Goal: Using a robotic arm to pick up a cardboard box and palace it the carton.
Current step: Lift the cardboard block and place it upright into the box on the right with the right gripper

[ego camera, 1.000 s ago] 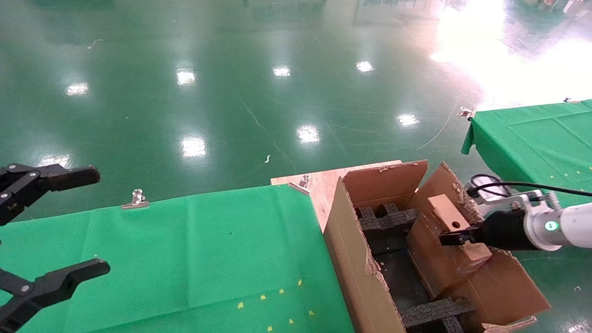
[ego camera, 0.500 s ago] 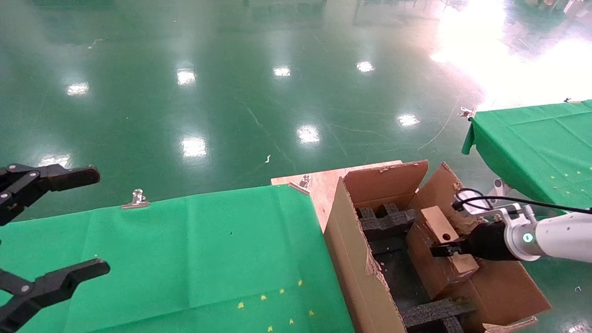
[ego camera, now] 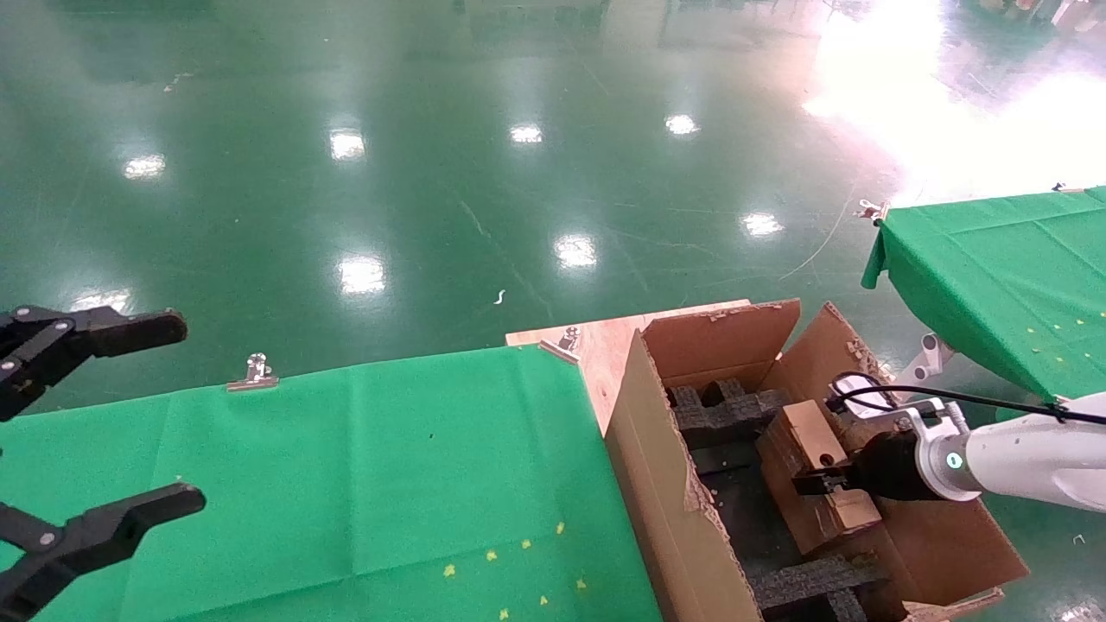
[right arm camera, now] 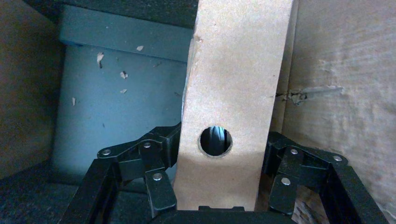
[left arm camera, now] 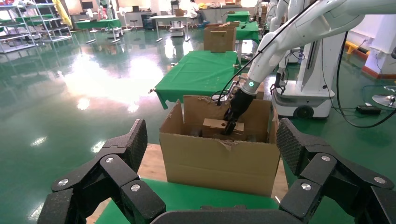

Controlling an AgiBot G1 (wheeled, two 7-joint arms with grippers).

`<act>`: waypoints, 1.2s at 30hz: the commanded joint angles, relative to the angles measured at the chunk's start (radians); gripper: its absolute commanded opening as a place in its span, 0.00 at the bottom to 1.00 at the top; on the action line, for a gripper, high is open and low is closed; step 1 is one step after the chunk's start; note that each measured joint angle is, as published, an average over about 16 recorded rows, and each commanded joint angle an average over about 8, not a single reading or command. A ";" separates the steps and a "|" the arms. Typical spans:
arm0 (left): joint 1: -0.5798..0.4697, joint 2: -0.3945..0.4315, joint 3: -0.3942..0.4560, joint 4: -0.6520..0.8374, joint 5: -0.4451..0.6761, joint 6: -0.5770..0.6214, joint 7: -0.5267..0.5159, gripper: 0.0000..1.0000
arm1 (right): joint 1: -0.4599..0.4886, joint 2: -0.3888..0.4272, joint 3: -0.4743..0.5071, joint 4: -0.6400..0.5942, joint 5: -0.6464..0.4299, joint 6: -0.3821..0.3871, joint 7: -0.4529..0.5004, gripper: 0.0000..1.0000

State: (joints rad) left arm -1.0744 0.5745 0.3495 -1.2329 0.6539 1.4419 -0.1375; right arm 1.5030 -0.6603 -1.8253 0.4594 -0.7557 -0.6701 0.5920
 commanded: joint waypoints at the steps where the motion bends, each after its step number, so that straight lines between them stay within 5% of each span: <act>1: 0.000 0.000 0.000 0.000 0.000 0.000 0.000 1.00 | -0.010 -0.015 0.007 -0.023 0.010 -0.001 -0.009 0.08; 7: 0.000 0.000 0.000 0.000 0.000 0.000 0.000 1.00 | -0.021 -0.037 0.013 -0.059 0.015 -0.015 -0.040 0.83; 9: 0.000 0.000 0.000 0.000 0.000 0.000 0.000 1.00 | -0.022 -0.040 0.014 -0.065 0.014 -0.017 -0.045 1.00; 36: 0.000 0.000 0.000 0.000 0.000 0.000 0.000 1.00 | 0.021 -0.026 0.006 -0.033 -0.003 -0.018 -0.018 1.00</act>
State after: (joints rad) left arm -1.0742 0.5744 0.3494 -1.2326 0.6537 1.4417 -0.1374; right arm 1.5263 -0.6855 -1.8193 0.4281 -0.7598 -0.6864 0.5722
